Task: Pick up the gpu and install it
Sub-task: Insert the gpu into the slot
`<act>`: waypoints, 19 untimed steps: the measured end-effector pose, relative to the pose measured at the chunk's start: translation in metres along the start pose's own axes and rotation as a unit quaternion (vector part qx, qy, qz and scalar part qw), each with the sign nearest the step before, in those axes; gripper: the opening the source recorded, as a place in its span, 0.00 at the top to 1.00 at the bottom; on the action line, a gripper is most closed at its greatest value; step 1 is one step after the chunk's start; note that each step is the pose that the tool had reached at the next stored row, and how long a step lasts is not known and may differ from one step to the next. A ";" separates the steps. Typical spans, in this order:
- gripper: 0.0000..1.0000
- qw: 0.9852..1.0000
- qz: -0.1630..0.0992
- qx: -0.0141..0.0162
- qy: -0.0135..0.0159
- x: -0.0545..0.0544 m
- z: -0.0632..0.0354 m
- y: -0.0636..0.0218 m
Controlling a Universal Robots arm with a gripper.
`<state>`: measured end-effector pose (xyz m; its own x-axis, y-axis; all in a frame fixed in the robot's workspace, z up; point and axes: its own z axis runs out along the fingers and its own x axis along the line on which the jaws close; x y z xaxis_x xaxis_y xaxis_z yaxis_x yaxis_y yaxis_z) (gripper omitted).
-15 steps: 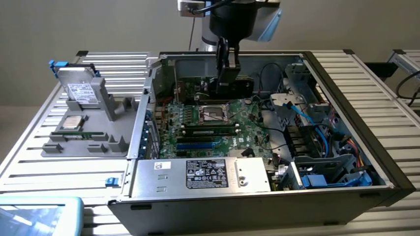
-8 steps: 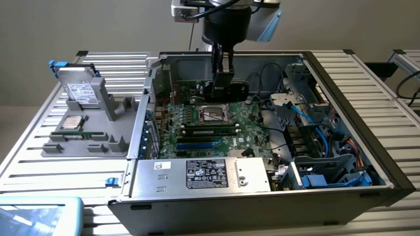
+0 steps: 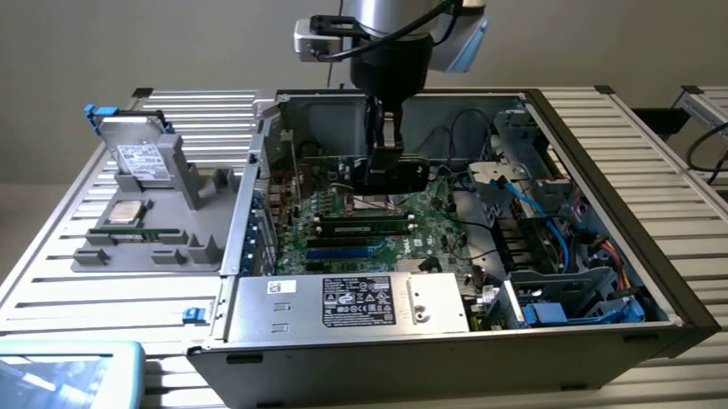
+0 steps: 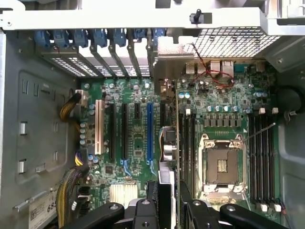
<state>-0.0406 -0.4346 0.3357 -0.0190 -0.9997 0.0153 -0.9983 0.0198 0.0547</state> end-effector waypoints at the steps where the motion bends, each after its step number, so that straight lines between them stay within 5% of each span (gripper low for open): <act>1: 0.72 1.000 0.000 0.000 0.000 0.002 0.0019 -0.0002; 19: 0.72 1.000 0.008 0.000 0.000 0.027 0.0354 0.0054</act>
<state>-0.0485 -0.4622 0.3010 -0.0343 -0.9993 0.0153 -0.9979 0.0351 0.0548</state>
